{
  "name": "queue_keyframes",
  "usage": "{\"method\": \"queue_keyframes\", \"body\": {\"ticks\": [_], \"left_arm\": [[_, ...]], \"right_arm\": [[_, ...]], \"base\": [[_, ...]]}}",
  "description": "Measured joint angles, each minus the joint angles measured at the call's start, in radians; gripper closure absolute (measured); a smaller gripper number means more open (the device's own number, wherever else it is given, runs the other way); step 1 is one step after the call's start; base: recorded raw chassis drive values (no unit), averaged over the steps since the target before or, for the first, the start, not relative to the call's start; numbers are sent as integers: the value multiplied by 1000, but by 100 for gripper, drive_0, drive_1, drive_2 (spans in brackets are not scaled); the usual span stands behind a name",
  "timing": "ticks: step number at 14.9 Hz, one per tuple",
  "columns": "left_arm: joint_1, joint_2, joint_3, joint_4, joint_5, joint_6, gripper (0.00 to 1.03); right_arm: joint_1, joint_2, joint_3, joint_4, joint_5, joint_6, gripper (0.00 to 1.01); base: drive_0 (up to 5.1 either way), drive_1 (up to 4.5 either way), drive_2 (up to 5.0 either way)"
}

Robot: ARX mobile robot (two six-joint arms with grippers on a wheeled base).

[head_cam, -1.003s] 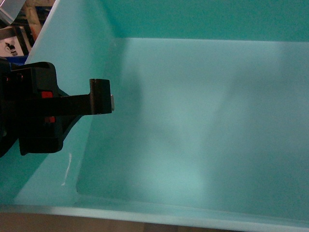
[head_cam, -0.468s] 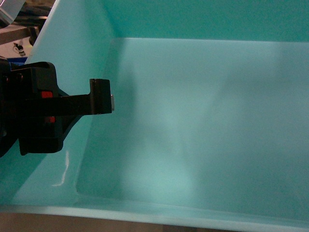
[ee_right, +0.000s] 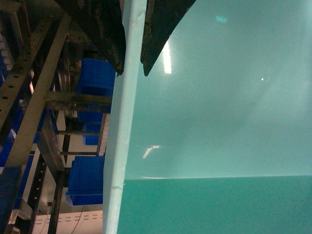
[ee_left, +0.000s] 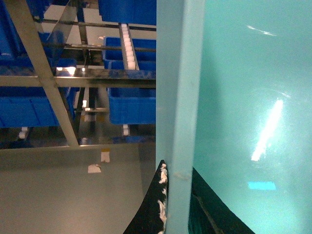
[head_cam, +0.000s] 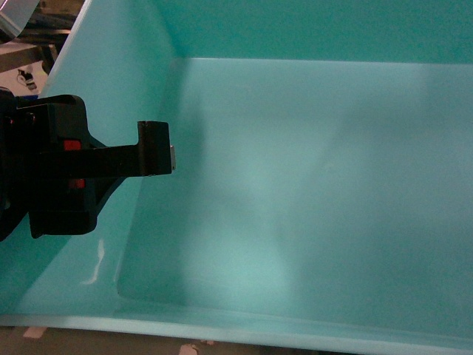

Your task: Organize blue bins on left shelf correctly

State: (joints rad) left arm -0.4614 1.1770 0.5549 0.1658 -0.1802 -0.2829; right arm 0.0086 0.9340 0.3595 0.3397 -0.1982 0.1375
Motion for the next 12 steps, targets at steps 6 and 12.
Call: {"method": "queue_keyframes", "body": {"ticks": [6,12], "left_arm": [[0,0,0,-2,0,0,97],[0,4,0,8,0,2,97]], "right_arm": [[0,2,0,-2,0,0,92],[0,5,0,5,0,0,92]], "base": [[3,437,-430],[4,145,-138]]}}
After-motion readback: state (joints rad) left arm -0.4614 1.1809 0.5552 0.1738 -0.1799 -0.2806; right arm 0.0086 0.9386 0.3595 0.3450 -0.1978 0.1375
